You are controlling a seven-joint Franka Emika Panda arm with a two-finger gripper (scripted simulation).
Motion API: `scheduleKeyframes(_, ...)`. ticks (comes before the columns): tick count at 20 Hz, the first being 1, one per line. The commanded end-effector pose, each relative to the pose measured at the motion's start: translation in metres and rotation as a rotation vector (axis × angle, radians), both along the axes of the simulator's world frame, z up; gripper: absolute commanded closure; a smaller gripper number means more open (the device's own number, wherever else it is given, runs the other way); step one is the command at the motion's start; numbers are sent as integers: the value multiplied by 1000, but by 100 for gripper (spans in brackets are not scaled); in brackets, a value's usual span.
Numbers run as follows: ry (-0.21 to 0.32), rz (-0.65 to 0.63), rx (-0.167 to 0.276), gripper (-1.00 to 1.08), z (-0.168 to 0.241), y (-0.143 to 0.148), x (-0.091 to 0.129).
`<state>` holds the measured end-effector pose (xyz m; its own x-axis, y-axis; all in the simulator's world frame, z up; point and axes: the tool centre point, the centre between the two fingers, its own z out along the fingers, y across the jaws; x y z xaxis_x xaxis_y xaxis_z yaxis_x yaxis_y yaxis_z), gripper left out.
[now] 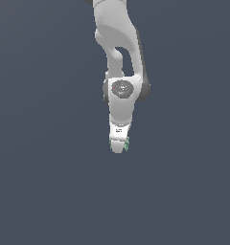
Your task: Pick up the object and move it to a goal position.
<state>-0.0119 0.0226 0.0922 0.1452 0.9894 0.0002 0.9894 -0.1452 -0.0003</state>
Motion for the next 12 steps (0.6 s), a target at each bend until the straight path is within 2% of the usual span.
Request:
scheduleKeyframes(1, 0, 1, 0, -92, -11, 0, 0)
scheduleKeyframes(6, 0, 1, 0, -92, -18, 0, 1)
scheduleKeyframes(7, 0, 1, 0, 108, -18, 0, 1)
scheduleKeyframes(12, 0, 1, 0, 108, -18, 0, 1)
